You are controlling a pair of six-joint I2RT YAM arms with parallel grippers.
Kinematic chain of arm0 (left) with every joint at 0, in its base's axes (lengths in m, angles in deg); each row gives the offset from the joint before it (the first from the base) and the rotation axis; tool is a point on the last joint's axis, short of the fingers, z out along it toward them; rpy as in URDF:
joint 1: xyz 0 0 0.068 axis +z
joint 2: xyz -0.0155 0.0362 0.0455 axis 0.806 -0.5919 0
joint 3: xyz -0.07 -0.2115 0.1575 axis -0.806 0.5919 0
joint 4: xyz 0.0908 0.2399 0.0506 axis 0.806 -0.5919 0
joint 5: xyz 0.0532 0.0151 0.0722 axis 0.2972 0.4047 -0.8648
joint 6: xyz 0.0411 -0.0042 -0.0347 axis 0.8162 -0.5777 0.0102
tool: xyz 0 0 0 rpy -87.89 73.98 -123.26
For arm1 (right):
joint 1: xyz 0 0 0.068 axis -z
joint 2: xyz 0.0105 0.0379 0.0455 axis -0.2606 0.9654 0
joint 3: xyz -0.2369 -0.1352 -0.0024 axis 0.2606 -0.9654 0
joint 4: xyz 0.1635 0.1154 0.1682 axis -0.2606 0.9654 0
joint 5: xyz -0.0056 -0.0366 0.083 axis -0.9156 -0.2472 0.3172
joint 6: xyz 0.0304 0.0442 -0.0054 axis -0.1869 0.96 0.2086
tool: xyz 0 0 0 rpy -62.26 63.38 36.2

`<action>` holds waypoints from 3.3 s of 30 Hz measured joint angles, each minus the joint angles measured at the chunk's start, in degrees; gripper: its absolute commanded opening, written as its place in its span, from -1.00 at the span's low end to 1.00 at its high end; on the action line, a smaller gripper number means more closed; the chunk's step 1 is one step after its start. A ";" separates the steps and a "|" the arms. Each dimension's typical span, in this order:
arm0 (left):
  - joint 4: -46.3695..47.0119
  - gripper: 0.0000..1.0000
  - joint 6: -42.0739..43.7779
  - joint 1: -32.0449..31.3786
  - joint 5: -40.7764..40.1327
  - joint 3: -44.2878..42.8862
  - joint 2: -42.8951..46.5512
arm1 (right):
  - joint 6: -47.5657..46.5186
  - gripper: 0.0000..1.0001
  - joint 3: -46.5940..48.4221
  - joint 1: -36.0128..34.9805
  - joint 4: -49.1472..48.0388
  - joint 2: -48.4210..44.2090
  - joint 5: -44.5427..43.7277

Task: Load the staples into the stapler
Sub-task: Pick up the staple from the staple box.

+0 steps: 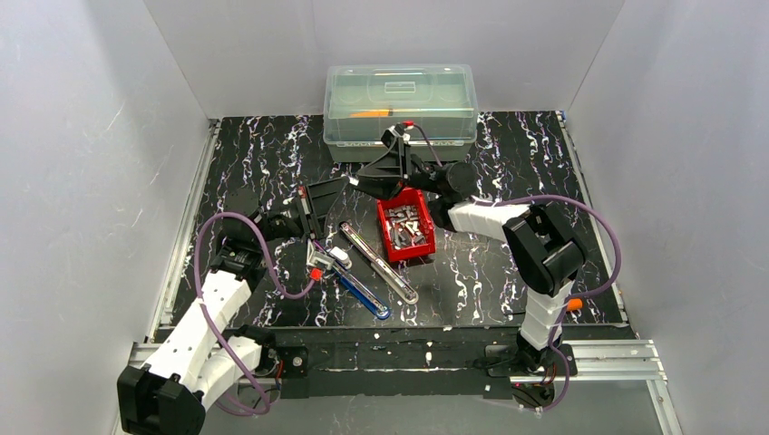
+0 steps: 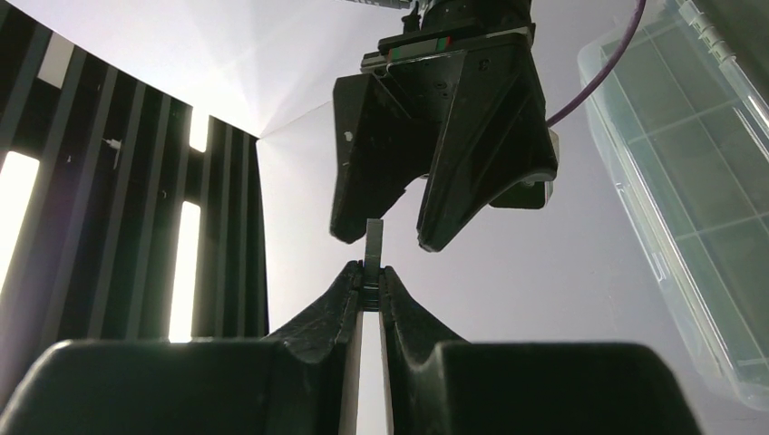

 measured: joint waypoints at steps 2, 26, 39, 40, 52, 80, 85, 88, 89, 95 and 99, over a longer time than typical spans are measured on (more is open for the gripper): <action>0.04 -1.00 0.00 0.00 0.00 0.00 0.24 | 0.04 -0.10 0.00 0.57 0.00 0.00 0.26; 1.14 -1.00 0.11 0.02 0.44 0.44 1.16 | -33.83 -0.26 8.92 1.11 42.56 -11.74 10.86; -1.11 -1.00 -0.02 -0.02 0.83 2.25 1.22 | -64.26 -0.31 20.26 1.11 79.25 -12.24 10.86; -1.03 -1.00 0.02 0.00 0.83 2.25 1.31 | -64.63 -0.28 20.26 1.14 79.58 -12.35 11.21; 0.22 -1.00 0.09 0.00 0.76 2.25 2.64 | -65.13 -0.34 20.26 1.18 78.27 -13.29 13.86; 0.17 -1.00 0.11 0.00 0.70 2.25 3.15 | -73.90 -0.55 24.02 1.01 85.92 -13.29 11.93; 0.17 -1.00 0.11 0.00 0.68 2.25 3.15 | -74.14 -0.49 24.35 0.63 86.09 -13.22 11.52; 0.22 -1.00 0.13 0.00 0.68 2.25 3.17 | -74.25 -0.44 24.76 0.13 86.03 -13.16 11.08; 0.22 -1.00 0.13 0.00 0.68 2.25 3.17 | -74.18 -0.44 24.74 -0.11 85.99 -13.16 11.06; 0.63 -1.00 0.15 0.00 0.66 2.25 3.39 | -72.74 -0.66 24.72 -0.81 83.91 -13.16 11.08; 0.72 -1.00 0.13 0.00 0.48 2.29 3.65 | -72.48 -0.83 24.63 -0.81 83.91 -13.16 11.13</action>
